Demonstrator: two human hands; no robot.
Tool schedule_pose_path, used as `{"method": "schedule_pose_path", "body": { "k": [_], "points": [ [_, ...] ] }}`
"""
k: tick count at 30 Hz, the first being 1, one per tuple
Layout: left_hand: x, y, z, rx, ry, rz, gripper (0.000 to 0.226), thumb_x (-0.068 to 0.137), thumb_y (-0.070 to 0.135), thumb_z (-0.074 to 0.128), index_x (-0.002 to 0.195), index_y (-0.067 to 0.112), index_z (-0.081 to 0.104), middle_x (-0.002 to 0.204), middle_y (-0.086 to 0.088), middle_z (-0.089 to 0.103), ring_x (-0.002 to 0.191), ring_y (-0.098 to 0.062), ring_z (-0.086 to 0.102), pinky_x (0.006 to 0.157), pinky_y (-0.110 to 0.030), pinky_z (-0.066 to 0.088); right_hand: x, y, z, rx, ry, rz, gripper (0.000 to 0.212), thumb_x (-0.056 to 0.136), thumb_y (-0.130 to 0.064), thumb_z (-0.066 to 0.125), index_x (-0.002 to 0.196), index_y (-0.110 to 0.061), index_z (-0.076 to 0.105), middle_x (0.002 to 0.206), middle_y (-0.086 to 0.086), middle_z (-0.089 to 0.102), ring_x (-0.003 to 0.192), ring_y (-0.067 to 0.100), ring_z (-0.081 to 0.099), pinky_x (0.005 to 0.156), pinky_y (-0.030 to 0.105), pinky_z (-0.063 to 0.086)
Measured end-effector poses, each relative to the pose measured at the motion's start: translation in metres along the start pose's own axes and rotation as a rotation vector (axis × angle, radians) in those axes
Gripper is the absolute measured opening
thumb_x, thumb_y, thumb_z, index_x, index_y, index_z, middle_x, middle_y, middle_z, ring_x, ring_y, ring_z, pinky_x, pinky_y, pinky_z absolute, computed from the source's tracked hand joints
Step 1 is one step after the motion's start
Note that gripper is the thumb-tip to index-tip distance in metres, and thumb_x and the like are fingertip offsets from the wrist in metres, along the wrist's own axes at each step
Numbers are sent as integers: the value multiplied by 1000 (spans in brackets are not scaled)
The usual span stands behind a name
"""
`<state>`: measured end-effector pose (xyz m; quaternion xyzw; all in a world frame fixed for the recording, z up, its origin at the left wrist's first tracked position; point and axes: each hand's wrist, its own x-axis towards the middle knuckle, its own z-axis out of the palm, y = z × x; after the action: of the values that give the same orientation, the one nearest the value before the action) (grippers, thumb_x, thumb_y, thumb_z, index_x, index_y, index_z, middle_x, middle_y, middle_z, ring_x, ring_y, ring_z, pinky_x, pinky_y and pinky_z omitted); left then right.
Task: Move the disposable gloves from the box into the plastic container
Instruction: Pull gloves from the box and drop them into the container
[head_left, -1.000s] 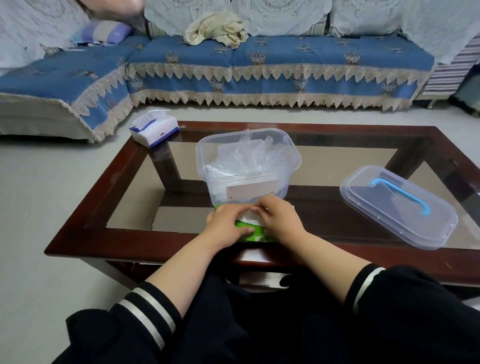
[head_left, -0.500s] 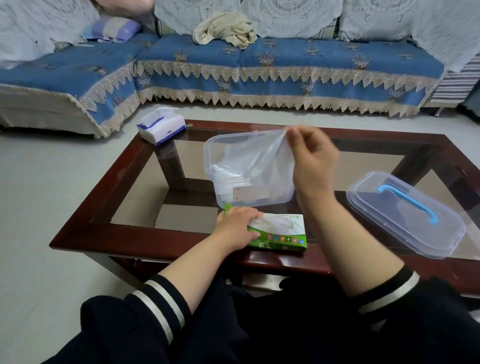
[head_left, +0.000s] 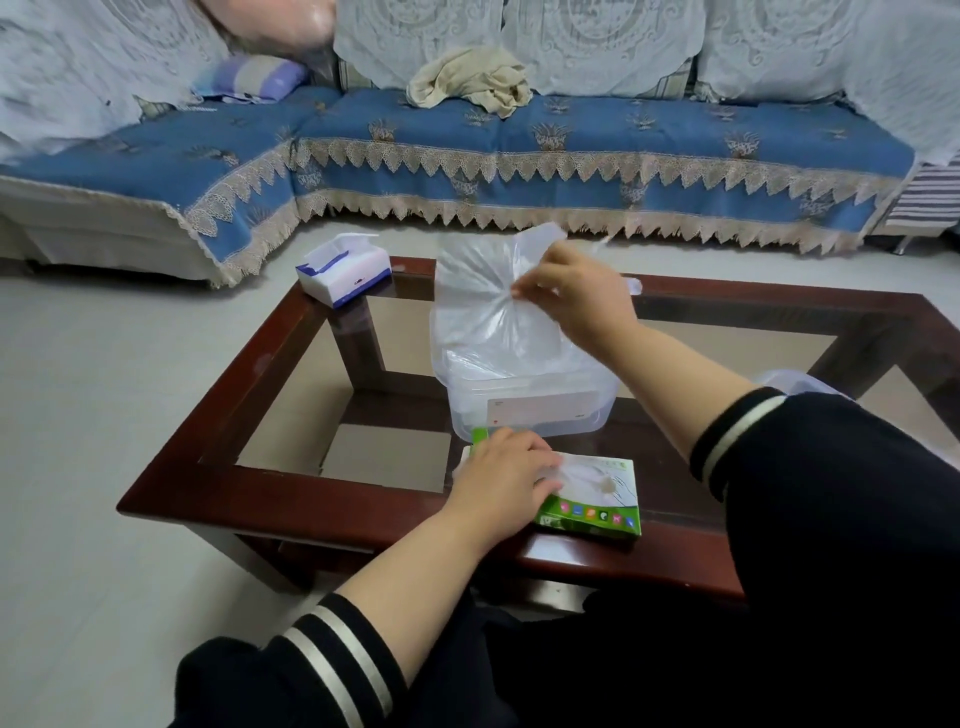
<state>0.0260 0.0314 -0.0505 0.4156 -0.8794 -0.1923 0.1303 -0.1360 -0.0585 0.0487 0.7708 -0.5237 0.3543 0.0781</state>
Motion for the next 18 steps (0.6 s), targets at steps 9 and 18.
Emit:
{"method": "schedule_pose_path", "body": {
  "k": [9, 18],
  "points": [
    [11, 0, 2, -10, 74, -5, 21, 93, 31, 59, 106, 21, 72, 103, 4, 60, 102, -18, 47, 86, -35, 41, 19, 26, 45, -198, -751, 109, 18, 90, -26, 64, 105, -21, 72, 105, -1, 69, 91, 19, 63, 88, 36, 52],
    [12, 0, 5, 7, 132, 23, 20, 88, 36, 64, 94, 19, 70, 97, 4, 59, 100, -15, 50, 74, -28, 35, 3, 46, 71, 11, -947, 387, 28, 92, 1, 54, 114, -9, 70, 123, 3, 62, 107, 29, 60, 78, 30, 54]
  ]
}}
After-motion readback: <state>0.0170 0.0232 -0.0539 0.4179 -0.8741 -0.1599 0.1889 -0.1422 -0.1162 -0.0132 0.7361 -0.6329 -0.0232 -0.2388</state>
